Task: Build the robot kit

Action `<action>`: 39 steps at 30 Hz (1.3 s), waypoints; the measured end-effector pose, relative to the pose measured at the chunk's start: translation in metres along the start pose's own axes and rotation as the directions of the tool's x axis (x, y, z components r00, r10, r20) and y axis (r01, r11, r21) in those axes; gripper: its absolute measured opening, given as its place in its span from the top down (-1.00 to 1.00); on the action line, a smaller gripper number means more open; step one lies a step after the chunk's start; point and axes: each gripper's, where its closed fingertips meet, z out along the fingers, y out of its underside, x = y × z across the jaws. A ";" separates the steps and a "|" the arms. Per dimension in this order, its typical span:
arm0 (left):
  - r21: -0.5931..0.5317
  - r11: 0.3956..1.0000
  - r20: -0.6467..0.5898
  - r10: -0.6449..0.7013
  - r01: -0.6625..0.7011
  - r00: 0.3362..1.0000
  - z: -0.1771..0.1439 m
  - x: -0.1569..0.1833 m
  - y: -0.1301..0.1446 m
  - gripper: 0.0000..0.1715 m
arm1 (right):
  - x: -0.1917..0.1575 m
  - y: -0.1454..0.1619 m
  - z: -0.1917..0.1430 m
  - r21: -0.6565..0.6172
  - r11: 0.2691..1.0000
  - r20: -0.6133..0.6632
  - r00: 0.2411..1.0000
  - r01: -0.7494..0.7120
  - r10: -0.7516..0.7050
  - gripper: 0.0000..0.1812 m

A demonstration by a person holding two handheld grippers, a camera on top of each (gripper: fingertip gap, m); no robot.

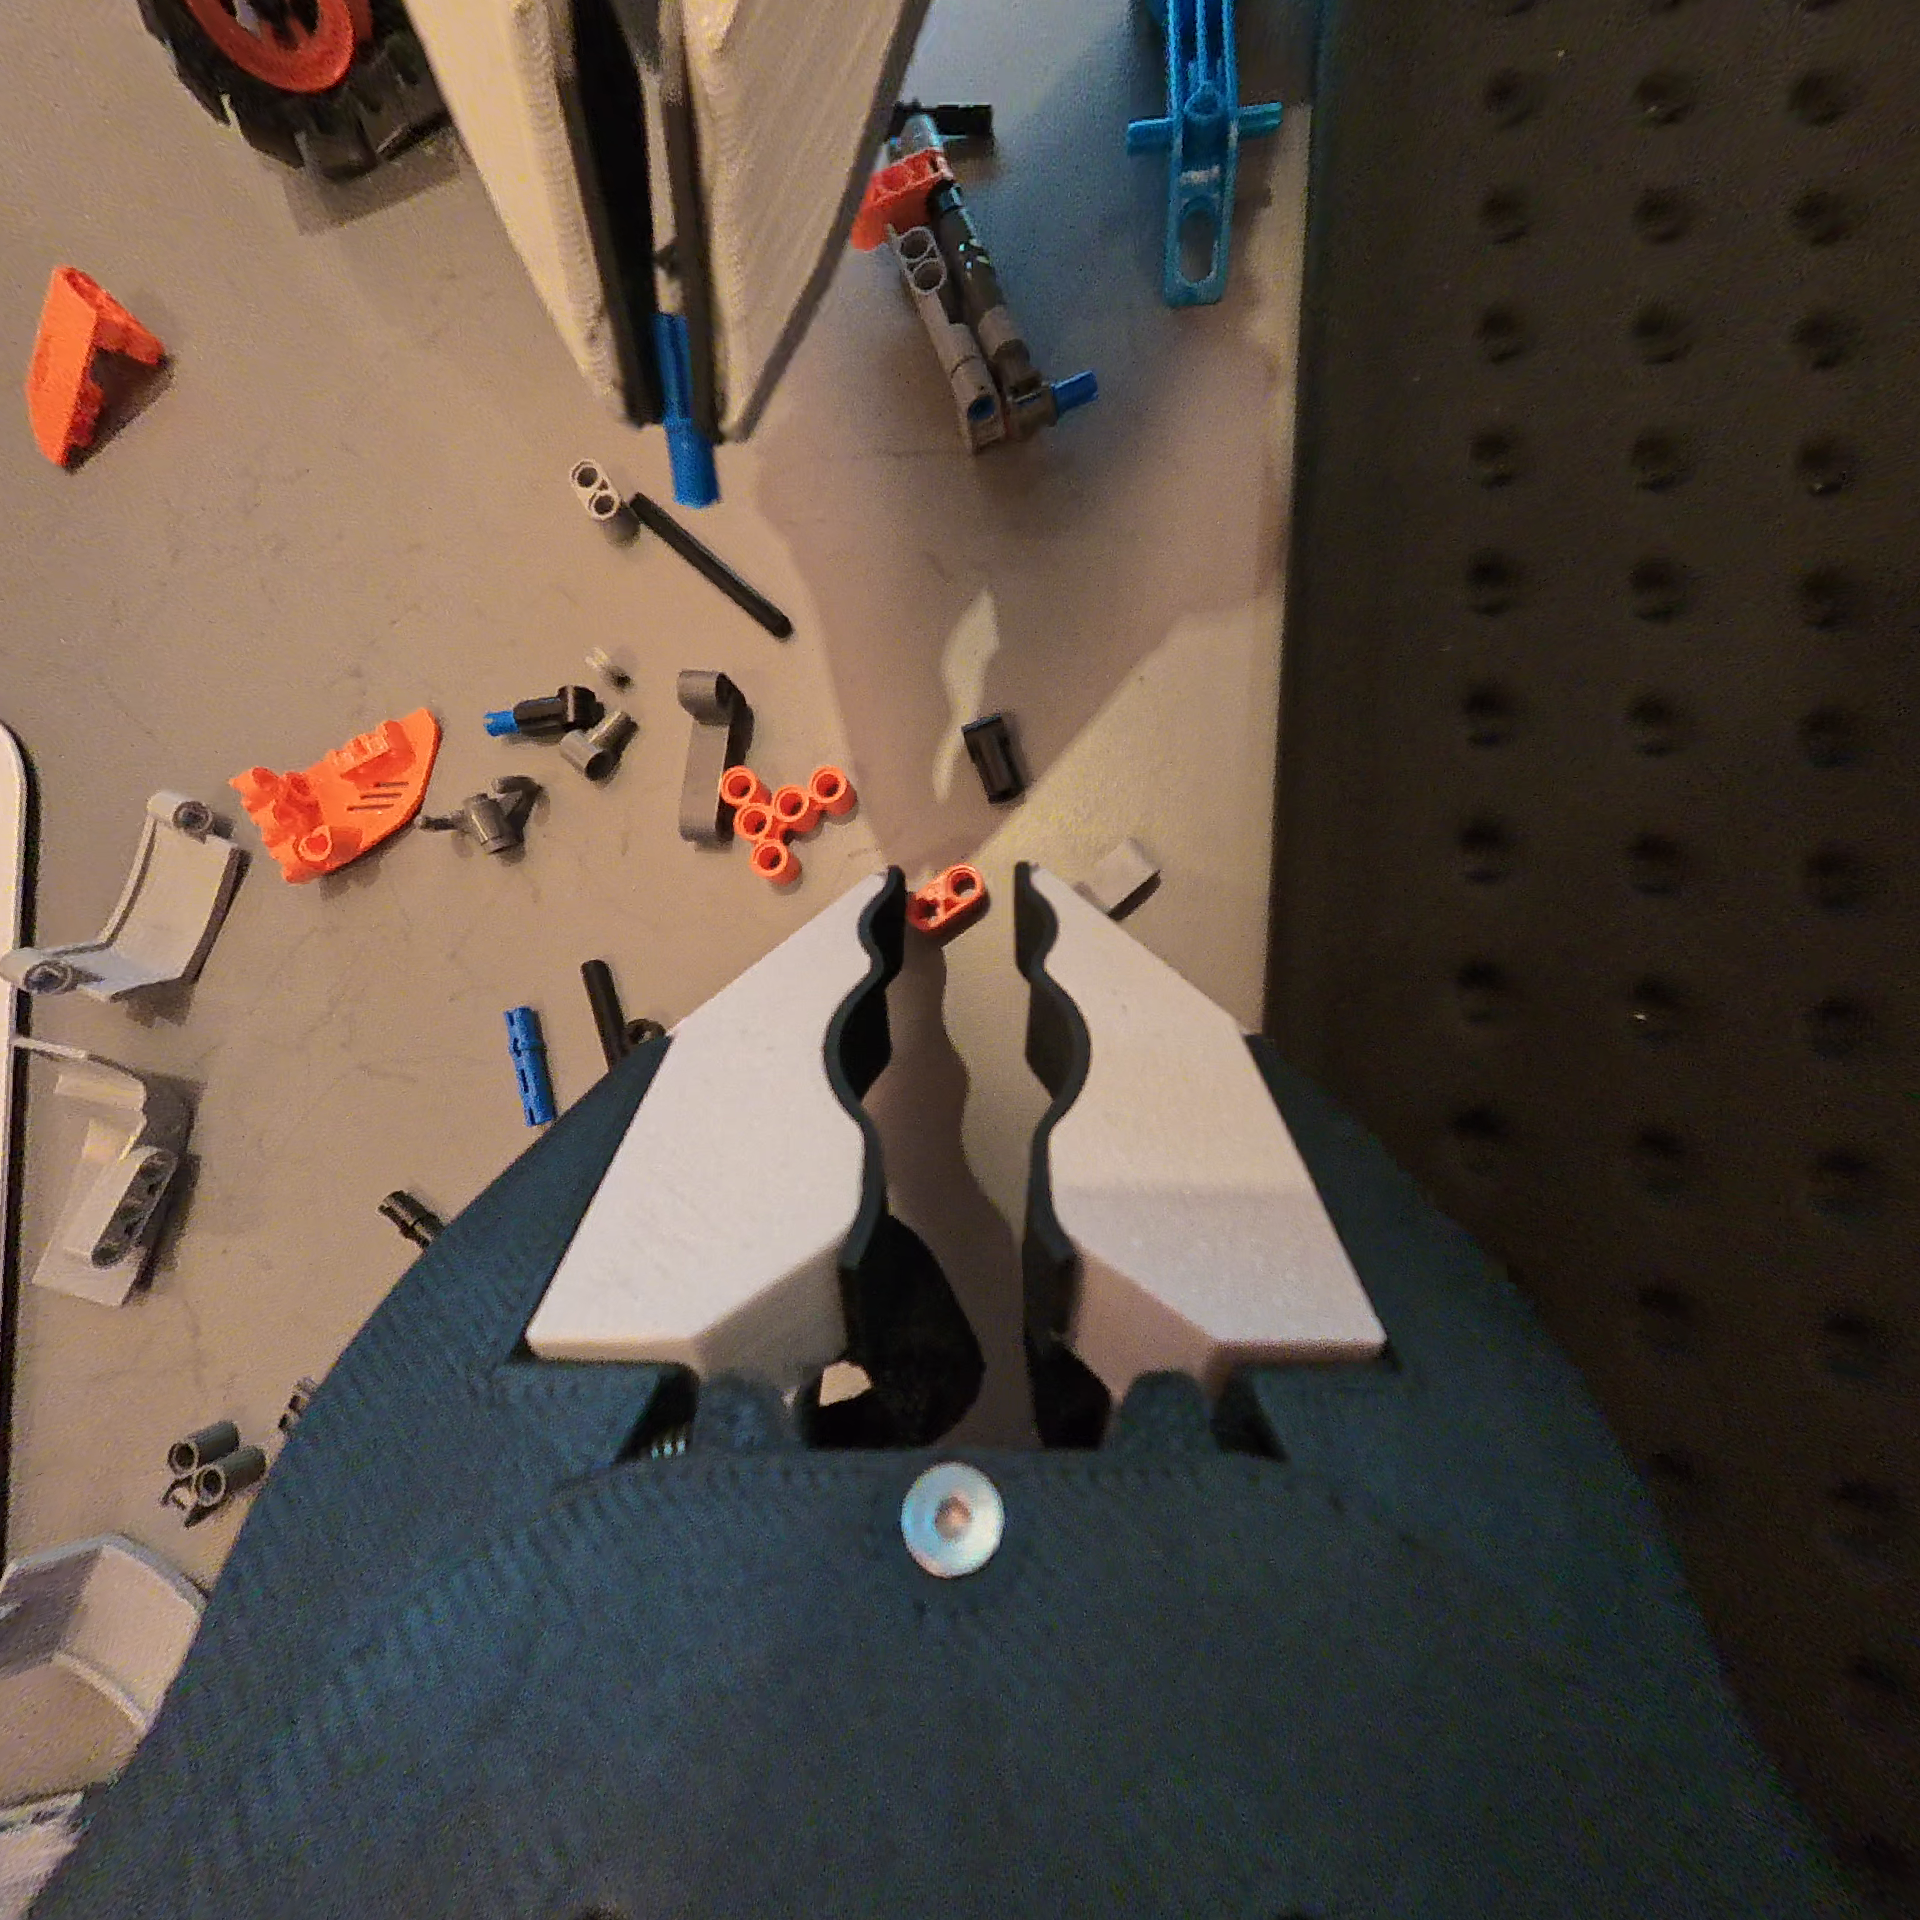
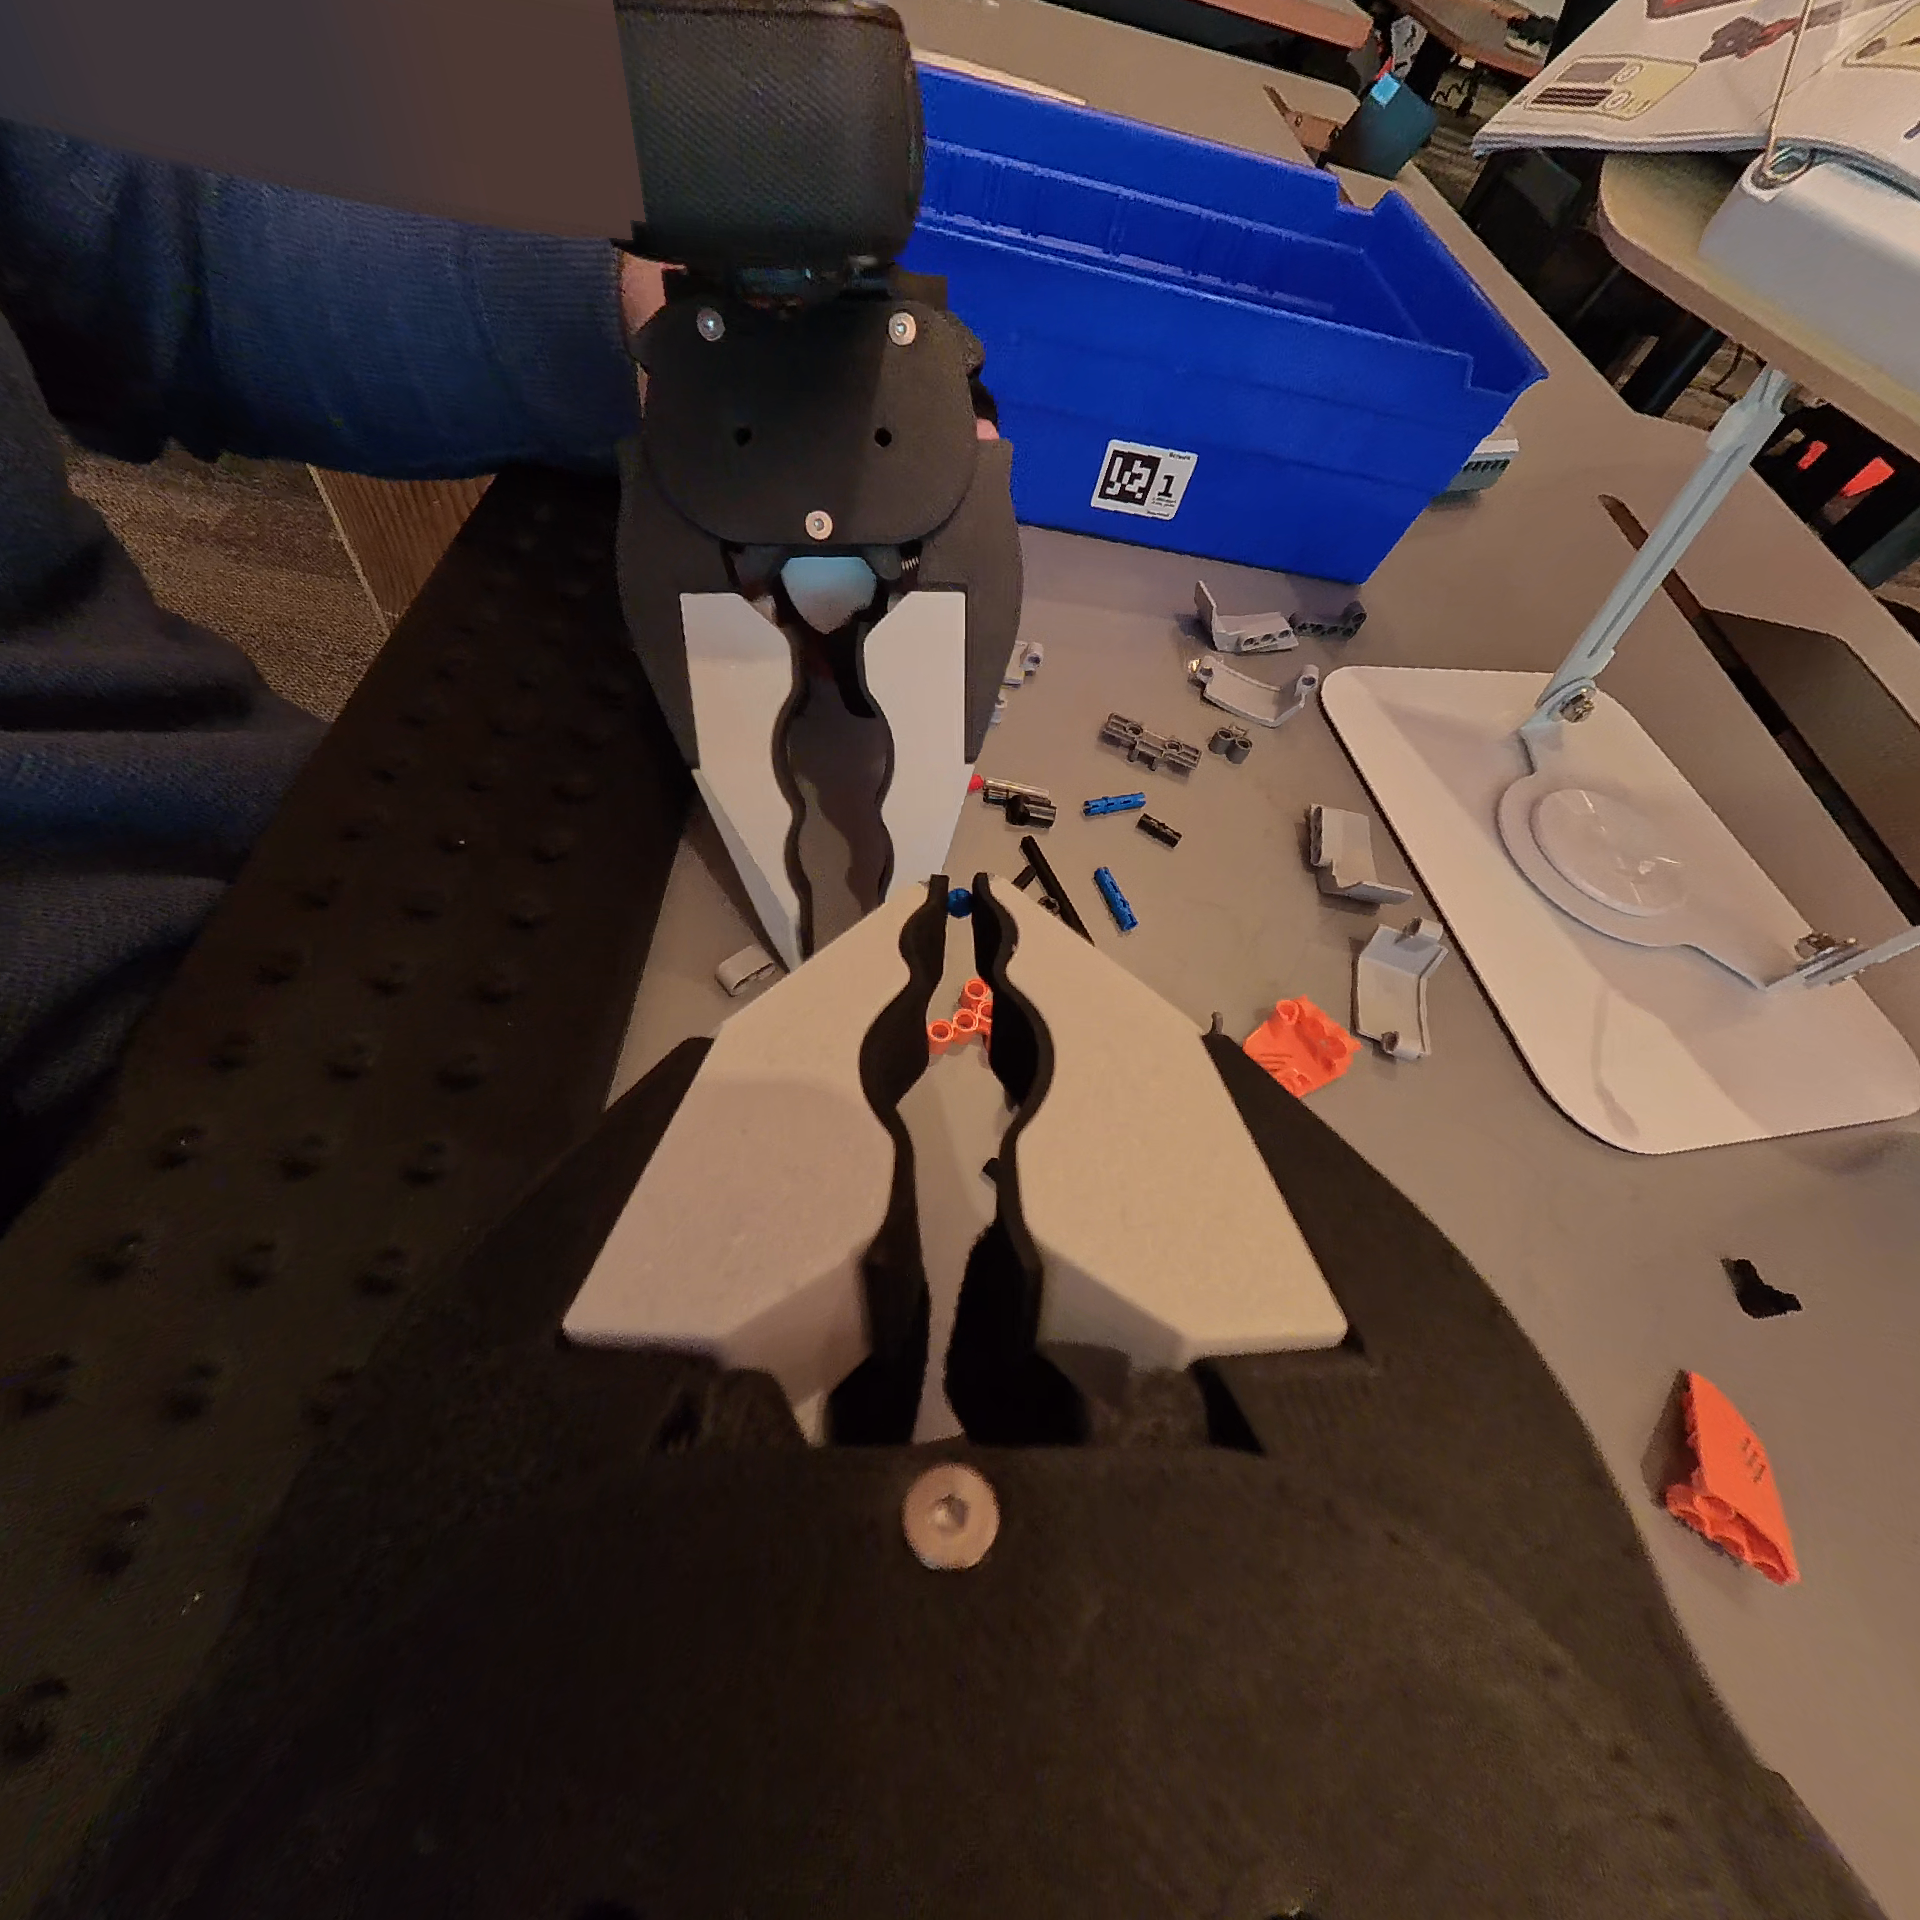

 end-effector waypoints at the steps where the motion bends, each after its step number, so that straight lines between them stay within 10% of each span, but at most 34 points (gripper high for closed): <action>1: -0.001 1.000 0.002 0.002 -0.002 1.000 -0.001 0.000 0.001 0.76 | 0.000 0.000 0.000 0.000 1.000 0.001 1.000 -0.001 0.001 0.98; 20: -0.005 1.000 -0.036 -0.030 0.030 0.999 -0.005 0.010 0.007 1.00 | -0.002 -0.002 -0.003 0.009 1.000 0.008 1.000 0.004 -0.004 0.98; 39: 0.062 0.995 0.075 -0.080 0.075 0.994 -0.007 -0.009 0.002 0.82 | 0.006 -0.002 -0.005 0.044 0.998 0.005 0.999 -0.054 0.054 0.98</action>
